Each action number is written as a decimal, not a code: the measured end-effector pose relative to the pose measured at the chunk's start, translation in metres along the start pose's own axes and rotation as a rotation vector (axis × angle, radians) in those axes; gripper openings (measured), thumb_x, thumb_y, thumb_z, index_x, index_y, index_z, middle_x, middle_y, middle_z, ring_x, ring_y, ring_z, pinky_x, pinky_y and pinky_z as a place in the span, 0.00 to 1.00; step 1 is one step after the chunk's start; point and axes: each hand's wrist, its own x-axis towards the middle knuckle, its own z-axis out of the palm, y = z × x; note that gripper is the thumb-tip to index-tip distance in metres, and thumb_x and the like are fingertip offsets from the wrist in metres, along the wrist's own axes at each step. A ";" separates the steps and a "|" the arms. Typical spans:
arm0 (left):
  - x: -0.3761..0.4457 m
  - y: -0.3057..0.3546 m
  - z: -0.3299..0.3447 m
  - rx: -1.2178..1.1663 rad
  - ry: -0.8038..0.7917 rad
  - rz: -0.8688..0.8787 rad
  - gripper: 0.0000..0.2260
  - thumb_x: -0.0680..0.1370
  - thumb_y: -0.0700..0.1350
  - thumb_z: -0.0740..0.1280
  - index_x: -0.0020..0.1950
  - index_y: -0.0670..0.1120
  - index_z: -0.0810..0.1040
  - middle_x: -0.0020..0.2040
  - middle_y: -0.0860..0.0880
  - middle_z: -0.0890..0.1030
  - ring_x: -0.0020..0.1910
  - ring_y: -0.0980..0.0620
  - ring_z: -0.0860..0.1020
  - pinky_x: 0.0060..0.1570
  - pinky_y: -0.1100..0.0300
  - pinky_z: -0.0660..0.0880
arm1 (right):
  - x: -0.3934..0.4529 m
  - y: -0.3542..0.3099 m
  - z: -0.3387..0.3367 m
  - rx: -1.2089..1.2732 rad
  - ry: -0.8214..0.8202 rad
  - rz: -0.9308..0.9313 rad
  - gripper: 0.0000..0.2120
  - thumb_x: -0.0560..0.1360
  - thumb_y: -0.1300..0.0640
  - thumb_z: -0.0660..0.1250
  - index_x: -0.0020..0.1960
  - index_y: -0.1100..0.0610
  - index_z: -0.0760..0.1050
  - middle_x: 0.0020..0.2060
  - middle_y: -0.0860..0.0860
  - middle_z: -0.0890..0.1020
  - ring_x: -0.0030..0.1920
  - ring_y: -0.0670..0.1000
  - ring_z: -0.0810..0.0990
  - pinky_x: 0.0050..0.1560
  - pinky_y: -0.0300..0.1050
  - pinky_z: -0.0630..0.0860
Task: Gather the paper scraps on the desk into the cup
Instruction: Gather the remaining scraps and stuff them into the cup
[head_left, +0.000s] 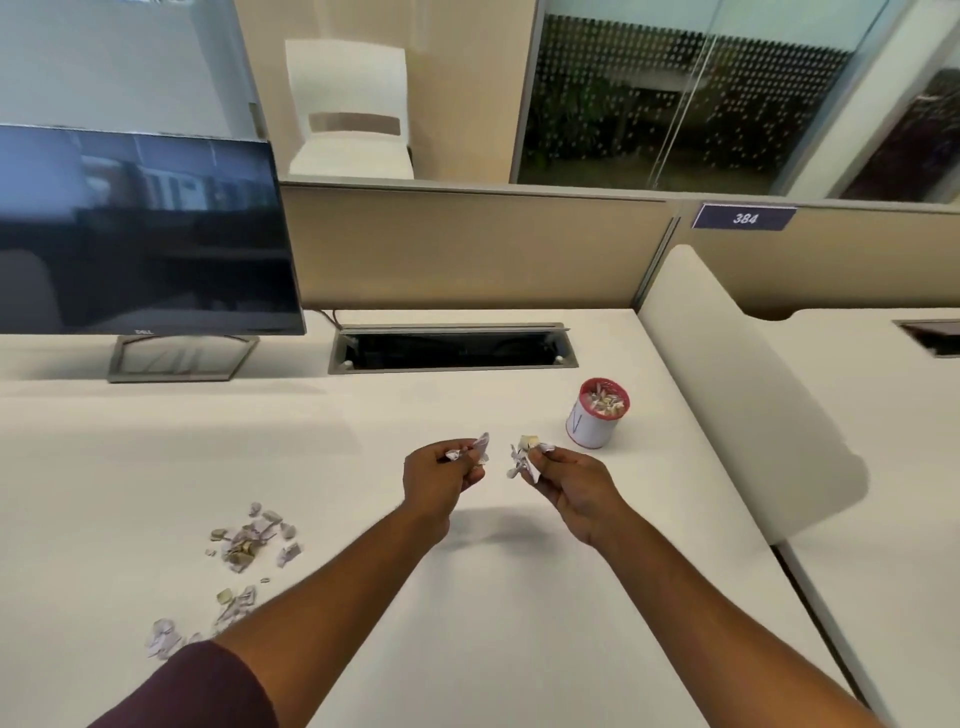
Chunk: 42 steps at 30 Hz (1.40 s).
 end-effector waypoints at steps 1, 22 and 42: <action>0.005 0.003 0.013 0.011 -0.006 0.012 0.02 0.73 0.39 0.76 0.45 0.42 0.87 0.44 0.39 0.85 0.37 0.49 0.78 0.43 0.62 0.81 | 0.005 -0.013 -0.006 -0.012 0.006 -0.019 0.03 0.76 0.70 0.71 0.49 0.67 0.84 0.47 0.59 0.88 0.43 0.52 0.88 0.44 0.41 0.84; 0.104 0.001 0.185 0.724 0.011 0.309 0.08 0.76 0.32 0.69 0.48 0.42 0.86 0.44 0.45 0.86 0.39 0.46 0.84 0.42 0.57 0.82 | 0.125 -0.119 -0.073 -1.557 0.105 -0.544 0.07 0.77 0.52 0.73 0.50 0.54 0.88 0.43 0.56 0.88 0.40 0.54 0.81 0.41 0.39 0.71; 0.113 -0.001 0.185 0.821 0.008 0.367 0.09 0.77 0.31 0.68 0.46 0.42 0.86 0.43 0.45 0.86 0.36 0.48 0.83 0.39 0.62 0.79 | 0.125 -0.158 -0.060 -1.797 -0.165 -0.393 0.08 0.78 0.58 0.70 0.53 0.59 0.85 0.48 0.57 0.86 0.46 0.56 0.80 0.43 0.44 0.72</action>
